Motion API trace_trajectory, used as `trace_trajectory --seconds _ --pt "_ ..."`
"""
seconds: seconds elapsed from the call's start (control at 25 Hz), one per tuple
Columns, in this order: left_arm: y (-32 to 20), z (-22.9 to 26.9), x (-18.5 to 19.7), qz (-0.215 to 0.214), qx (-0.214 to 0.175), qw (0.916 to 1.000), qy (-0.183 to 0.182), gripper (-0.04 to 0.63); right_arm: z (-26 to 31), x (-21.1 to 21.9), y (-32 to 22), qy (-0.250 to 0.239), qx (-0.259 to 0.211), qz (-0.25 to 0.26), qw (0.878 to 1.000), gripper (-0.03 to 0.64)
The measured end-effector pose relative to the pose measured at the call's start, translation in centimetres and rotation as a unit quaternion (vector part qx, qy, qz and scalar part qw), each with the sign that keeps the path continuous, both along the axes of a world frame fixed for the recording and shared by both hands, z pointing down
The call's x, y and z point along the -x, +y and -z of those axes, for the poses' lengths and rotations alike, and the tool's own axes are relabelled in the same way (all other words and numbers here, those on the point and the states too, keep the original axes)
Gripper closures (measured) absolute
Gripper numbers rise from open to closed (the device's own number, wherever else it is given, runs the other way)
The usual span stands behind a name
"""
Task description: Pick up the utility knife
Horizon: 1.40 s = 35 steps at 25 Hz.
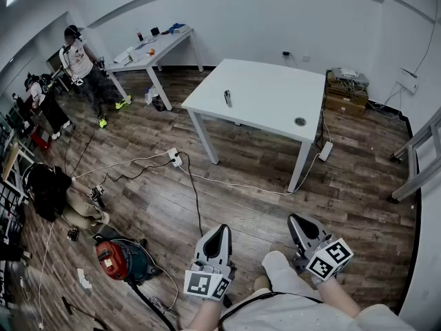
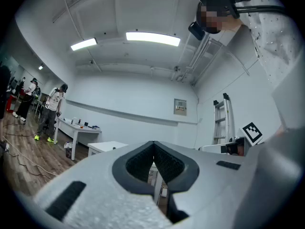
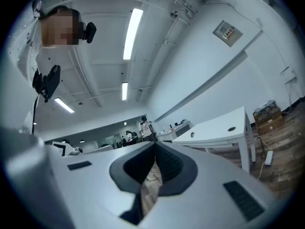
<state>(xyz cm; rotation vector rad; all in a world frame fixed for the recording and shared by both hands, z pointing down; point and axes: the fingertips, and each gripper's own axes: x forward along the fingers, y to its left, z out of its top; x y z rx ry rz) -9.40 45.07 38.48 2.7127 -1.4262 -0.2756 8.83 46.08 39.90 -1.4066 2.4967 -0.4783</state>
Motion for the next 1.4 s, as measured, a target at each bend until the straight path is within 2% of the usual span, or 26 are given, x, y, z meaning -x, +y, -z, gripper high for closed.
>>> trace_trajectory --seconds 0.36,0.76,1.08,1.4 --pt "-7.6 1.6 -1.4 0.014 -0.018 0.9998 0.000 0.589 1.7 0.8 -8.7 0.006 -0.024 0.040 0.999 0.607" --pt "-15.7 2.0 -5.2 0.017 -0.024 0.9995 0.011 0.589 1.7 -2.4 -16.8 0.011 -0.026 0.049 0.998 0.607" --pt "-19.9 2.3 -6.7 0.047 -0.023 0.9986 0.011 0.589 1.9 -4.7 -21.6 -0.002 -0.028 0.065 0.998 0.608" --pt "-21.8 1.8 -8.1 0.054 -0.017 0.9984 0.003 0.589 0.6 -5.4 -24.0 -0.012 -0.011 0.080 0.997 0.608"
